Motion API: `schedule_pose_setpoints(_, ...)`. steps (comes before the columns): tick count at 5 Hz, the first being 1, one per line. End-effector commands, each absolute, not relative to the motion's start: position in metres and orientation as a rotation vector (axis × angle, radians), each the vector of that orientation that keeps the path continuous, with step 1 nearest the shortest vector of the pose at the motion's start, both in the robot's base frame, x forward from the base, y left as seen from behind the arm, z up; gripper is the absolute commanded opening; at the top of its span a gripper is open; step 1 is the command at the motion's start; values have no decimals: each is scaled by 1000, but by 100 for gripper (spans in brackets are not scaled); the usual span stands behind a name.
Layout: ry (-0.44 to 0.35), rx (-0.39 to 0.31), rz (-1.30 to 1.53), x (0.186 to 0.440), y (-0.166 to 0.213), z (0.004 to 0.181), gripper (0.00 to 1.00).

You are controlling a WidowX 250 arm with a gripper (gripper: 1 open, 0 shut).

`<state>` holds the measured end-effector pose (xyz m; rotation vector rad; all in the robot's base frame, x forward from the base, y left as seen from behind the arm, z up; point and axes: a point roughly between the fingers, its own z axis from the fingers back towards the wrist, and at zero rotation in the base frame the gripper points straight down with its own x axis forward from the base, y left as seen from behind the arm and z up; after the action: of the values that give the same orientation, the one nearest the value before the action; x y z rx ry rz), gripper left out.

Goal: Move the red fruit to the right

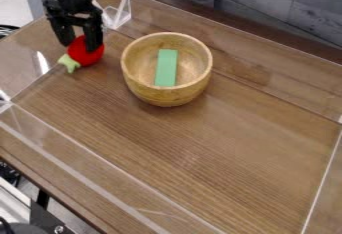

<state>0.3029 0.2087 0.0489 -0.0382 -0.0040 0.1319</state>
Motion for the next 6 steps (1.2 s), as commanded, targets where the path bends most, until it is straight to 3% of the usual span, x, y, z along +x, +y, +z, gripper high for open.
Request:
schedule_pose_setpoints(1, -41, -11, 70, 300, 209, 59, 100)
schedule_pose_setpoints(3, -39, -19, 97, 308, 217, 61, 100)
schedule_pose_setpoints(5, -36, -24, 239, 308, 215, 44, 100)
schedule_pose_setpoints(6, -35, -22, 294, 303, 212, 45, 100)
